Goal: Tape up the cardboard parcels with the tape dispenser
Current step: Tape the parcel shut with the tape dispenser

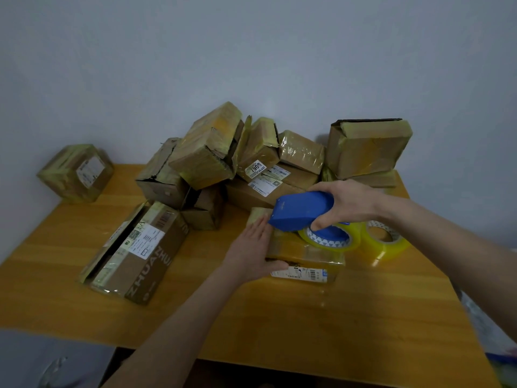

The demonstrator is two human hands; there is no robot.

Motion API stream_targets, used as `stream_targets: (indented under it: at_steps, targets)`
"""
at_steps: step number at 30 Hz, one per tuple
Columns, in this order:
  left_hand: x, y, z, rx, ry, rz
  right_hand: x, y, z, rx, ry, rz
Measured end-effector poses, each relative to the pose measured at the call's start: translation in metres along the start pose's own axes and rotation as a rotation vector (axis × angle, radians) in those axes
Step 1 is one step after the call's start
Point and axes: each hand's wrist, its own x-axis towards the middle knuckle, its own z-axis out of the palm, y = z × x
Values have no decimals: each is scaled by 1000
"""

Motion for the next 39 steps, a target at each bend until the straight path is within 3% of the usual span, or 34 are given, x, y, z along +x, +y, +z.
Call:
stream_targets:
  at_steps: [12, 19, 26, 39]
  targets:
    - [-3, 9, 0, 32, 17, -6, -20, 20, -2, 120, -26, -97]
    - [0, 4, -6, 39, -53, -46, -53, 65, -43, 77, -3, 19]
    - [4, 5, 2, 103, -25, 5, -69, 102, -8, 273, -86, 55]
    - [0, 5, 7, 153, 1, 46, -71, 138, 33, 266, -244, 291]
